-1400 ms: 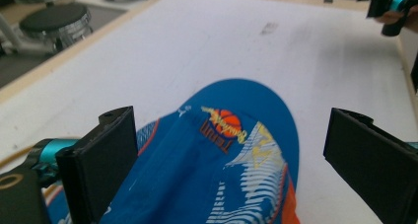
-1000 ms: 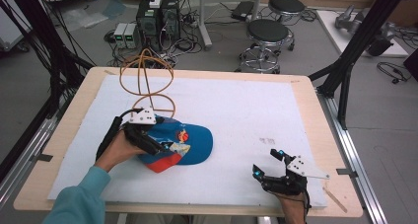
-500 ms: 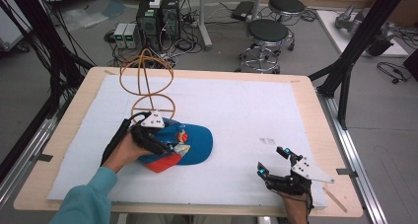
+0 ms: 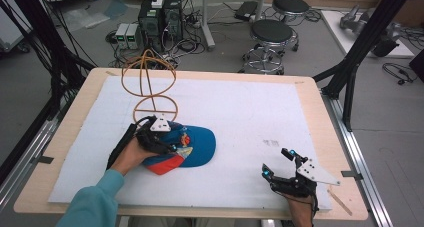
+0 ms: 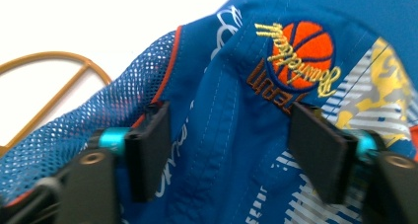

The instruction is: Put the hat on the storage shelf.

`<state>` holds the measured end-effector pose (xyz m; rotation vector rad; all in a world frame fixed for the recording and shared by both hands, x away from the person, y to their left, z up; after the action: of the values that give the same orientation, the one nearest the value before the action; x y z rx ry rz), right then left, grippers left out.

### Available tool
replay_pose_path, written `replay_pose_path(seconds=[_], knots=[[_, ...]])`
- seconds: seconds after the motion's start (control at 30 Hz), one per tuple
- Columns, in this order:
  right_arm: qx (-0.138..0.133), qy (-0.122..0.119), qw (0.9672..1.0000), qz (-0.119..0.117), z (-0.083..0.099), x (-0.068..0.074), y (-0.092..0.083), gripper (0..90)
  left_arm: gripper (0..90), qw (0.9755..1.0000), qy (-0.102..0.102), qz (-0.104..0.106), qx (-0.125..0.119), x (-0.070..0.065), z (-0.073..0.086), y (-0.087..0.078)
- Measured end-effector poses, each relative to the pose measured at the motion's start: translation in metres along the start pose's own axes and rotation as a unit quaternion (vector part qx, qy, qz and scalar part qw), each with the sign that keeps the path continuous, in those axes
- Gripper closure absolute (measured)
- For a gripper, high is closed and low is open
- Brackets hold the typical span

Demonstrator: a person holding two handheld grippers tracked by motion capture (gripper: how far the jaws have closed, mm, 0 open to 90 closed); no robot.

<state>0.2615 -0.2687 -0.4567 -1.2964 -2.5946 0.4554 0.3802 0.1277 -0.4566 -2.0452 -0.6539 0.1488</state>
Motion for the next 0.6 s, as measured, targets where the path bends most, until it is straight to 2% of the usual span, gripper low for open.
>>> replay_pose_path(seconds=[0.07, 0.17, 0.43, 0.5, 0.6], knots=[[-0.005, -0.001, 1.0, 0.0, -0.0002, -0.0008, -0.0001, 11.0, 44.3, 0.9999, 0.003, 0.002, 0.01, -0.0009, 0.0002, 0.0033], [-0.005, -0.001, 1.0, -0.001, -0.0002, -0.0009, -0.0002, 11.0, 49.4, 0.9999, 0.004, 0.006, 0.014, -0.0017, 0.0002, 0.006], [0.001, -0.003, 1.0, 0.003, -0.0002, -0.0004, 0.0011, 11.0, 84.4, 0.9996, -0.01, 0.009, 0.026, -0.0024, 0.0011, 0.005], [0.004, -0.003, 1.0, 0.005, -0.0001, -0.0001, 0.0014, 11.0, 86.5, 0.9995, -0.009, 0.012, 0.029, -0.0043, 0.001, 0.0048], [0.012, -0.009, 0.9998, 0.011, -0.0001, 0.0014, 0.003, 11.0, 87.8, 0.9992, -0.02, 0.018, 0.03, -0.0048, 0.001, 0.0015]])
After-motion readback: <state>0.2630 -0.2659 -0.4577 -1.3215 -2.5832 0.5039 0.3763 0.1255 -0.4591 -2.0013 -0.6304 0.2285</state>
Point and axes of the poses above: each handheld gripper's, and its own axes: y roughly forward along the jaws, z roughly out of its underside, x roughly to its left, the point moved 4 cm from there along y, roughly forward along the jaws, and after that the axes turned 11 degrees about x, right-handed, at the moved point
